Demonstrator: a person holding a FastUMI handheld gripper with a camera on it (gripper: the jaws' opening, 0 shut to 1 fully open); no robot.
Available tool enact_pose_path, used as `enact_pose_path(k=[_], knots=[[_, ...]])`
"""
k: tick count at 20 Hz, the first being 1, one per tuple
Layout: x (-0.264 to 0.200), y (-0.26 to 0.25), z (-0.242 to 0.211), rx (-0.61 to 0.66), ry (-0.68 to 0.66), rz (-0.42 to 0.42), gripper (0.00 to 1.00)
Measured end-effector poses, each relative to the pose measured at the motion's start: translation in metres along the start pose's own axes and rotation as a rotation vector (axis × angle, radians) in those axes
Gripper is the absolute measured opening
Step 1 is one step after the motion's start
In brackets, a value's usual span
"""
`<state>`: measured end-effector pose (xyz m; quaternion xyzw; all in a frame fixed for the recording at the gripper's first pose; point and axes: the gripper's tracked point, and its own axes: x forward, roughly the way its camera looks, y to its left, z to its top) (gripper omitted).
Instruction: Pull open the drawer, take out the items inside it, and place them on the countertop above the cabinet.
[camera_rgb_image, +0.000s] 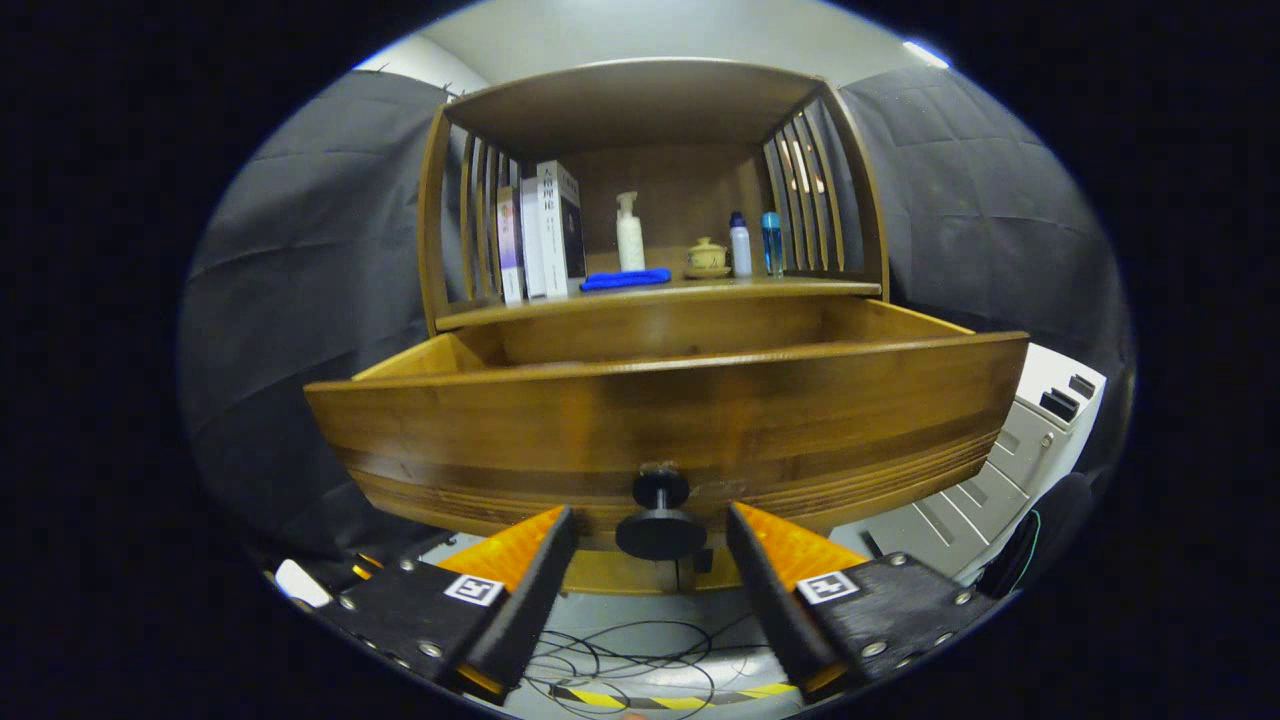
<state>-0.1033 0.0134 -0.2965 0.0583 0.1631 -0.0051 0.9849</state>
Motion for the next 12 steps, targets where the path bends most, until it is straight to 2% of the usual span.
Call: enact_pose_path(k=[3,6,12], knots=[[-0.009,0.010,0.038,-0.034,-0.070,0.024,0.95],[-0.009,0.014,0.081,-0.078,-0.120,0.023,0.95],[0.006,0.005,0.131,-0.105,-0.077,-0.025,0.95]])
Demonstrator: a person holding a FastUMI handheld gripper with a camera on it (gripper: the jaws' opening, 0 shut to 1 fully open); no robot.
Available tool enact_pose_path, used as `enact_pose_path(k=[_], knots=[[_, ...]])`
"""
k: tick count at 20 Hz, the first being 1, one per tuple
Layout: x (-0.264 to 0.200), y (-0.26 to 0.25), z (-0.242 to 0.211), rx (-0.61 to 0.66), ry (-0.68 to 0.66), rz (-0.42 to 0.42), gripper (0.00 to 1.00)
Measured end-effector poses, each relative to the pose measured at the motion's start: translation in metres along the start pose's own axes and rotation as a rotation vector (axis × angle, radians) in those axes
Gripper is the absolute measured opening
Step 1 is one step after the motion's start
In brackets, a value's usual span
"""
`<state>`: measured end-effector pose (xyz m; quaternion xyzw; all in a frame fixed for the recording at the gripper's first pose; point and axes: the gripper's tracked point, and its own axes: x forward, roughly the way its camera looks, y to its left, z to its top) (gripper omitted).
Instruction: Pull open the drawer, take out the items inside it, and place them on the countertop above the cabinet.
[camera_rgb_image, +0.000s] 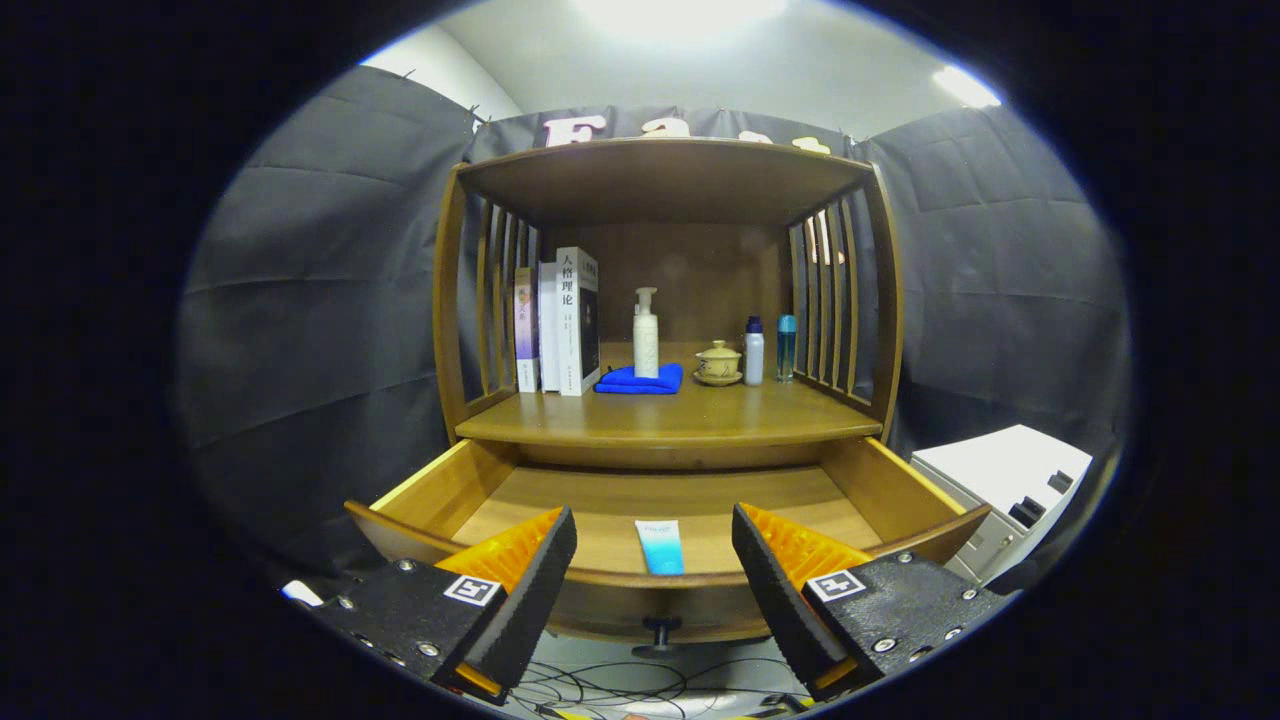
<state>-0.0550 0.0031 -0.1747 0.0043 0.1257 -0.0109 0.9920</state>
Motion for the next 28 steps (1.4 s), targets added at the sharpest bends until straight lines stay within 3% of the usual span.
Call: enact_pose_path(k=[9,12,21,28], knots=[[0.072,-0.014,0.021,0.001,0.110,-0.076,0.95],[0.089,-0.021,-0.012,-0.067,0.292,-0.147,0.96],[0.128,-0.010,-0.097,-0.099,0.769,-0.241,0.95],[0.130,-0.009,-0.130,-0.030,0.905,-0.217,0.95]])
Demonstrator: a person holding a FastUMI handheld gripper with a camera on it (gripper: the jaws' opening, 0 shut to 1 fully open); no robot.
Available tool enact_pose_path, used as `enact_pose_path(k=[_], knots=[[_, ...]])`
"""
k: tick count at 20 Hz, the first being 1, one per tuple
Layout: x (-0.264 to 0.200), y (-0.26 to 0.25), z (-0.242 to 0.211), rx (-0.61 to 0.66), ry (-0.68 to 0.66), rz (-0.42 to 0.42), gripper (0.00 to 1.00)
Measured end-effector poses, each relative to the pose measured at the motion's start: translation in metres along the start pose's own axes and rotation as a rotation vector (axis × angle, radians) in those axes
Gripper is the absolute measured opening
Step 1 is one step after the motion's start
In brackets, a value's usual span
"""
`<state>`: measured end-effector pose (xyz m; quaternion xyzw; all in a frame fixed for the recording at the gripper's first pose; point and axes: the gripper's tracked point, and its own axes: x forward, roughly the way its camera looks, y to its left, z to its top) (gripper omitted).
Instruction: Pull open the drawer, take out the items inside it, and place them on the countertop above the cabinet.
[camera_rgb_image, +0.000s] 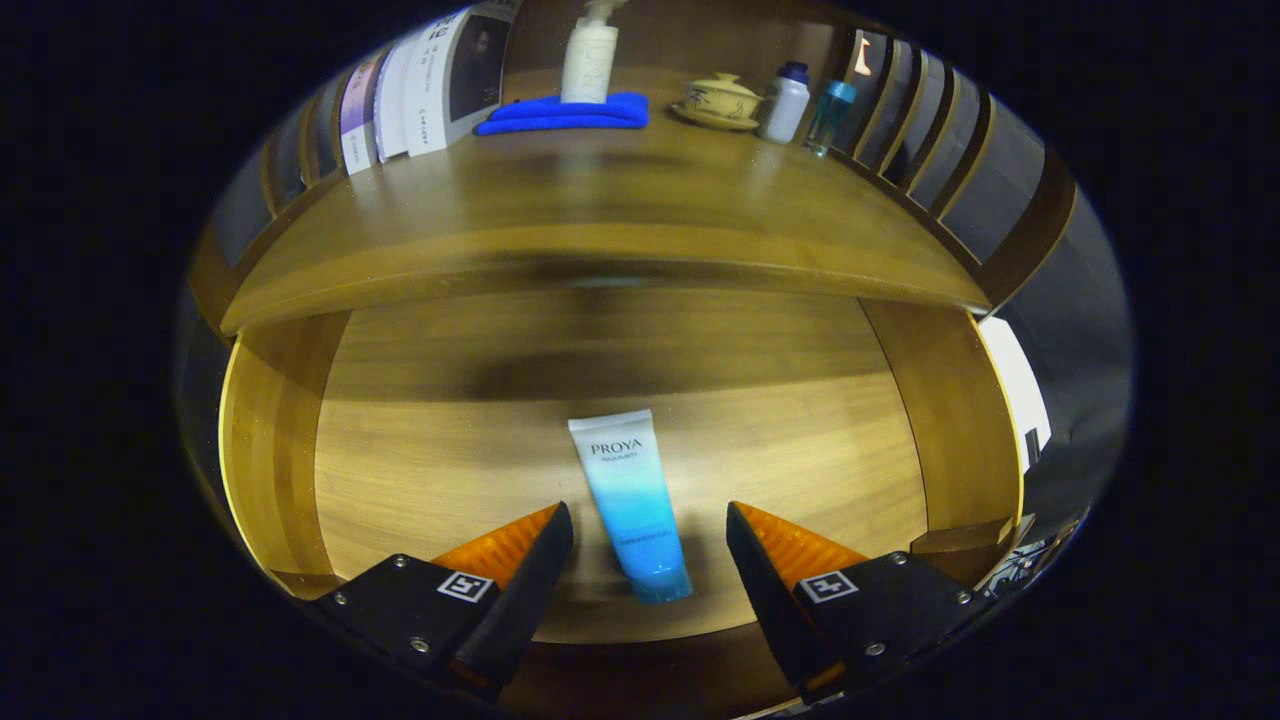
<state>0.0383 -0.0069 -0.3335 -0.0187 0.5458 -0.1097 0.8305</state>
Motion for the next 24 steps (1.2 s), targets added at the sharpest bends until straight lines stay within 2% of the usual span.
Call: enact_pose_path(k=[5,13,18,20,22,23,24], knots=[[0.007,-0.005,-0.007,0.035,0.029,0.017,0.94],[0.019,0.001,-0.018,0.021,0.124,0.047,0.92],[0.022,0.003,-0.020,0.074,0.156,0.084,0.89],[0.023,0.005,-0.022,0.110,0.169,0.110,0.86],[0.024,0.003,-0.020,0.112,0.166,0.112,0.80],[0.022,0.003,-0.018,0.104,0.163,0.114,0.72],[0.024,0.002,-0.017,0.103,0.156,0.110,0.68]])
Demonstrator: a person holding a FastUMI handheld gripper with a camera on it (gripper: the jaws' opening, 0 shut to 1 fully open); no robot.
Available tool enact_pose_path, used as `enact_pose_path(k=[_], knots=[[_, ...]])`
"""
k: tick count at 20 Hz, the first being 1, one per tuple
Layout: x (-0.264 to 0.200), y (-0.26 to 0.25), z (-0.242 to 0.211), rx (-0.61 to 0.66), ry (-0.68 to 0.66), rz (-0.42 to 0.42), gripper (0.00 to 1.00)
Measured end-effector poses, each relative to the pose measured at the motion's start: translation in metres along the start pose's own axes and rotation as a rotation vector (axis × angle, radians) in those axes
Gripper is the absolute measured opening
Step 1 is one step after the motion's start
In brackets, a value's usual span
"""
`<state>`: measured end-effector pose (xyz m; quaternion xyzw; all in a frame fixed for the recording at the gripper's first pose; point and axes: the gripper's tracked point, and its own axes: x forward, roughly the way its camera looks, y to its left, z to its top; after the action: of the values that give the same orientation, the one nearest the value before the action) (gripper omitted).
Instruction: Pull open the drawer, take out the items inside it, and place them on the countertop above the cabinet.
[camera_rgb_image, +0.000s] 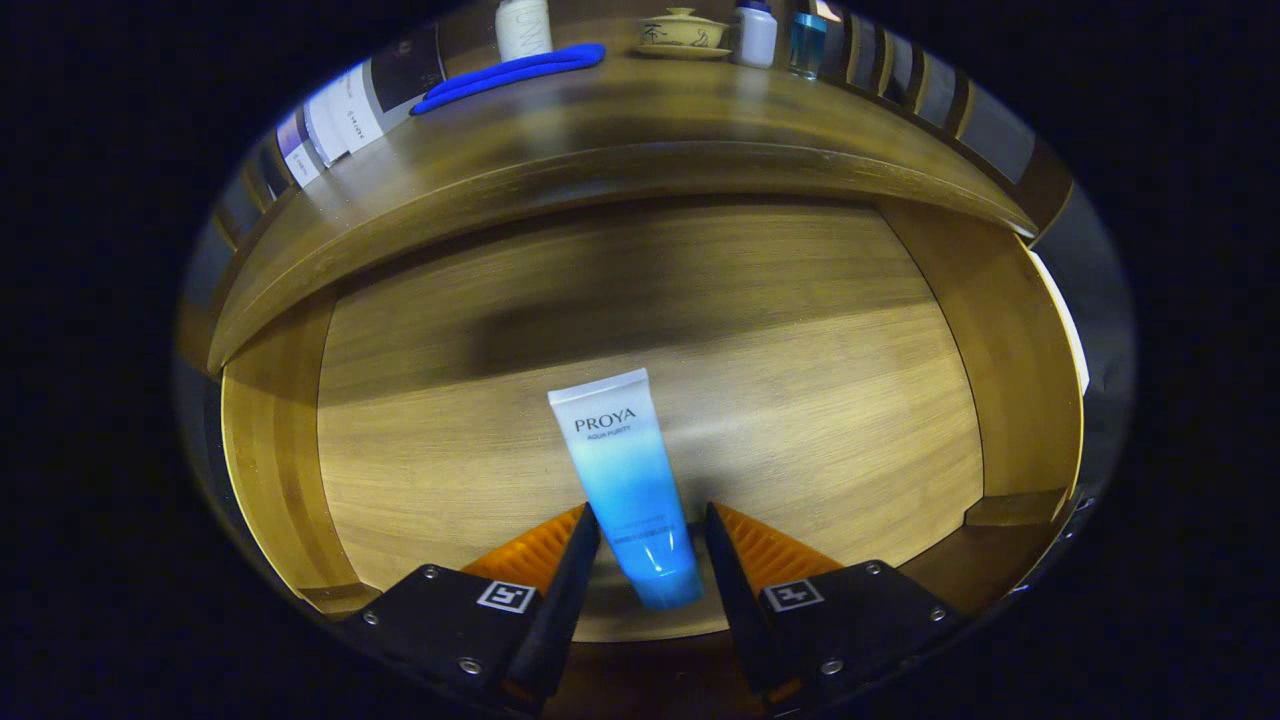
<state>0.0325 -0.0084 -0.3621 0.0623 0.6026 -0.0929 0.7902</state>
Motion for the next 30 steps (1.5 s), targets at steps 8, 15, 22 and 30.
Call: enact_pose_path(k=[8,15,22,30], knots=[[-0.004,-0.008,0.001,-0.047,-0.052,-0.042,0.41],[-0.027,-0.001,0.004,-0.104,-0.124,-0.056,0.41],[-0.058,-0.002,0.007,-0.174,-0.218,-0.094,0.41],[-0.089,-0.010,0.004,-0.208,-0.301,-0.121,0.41]])
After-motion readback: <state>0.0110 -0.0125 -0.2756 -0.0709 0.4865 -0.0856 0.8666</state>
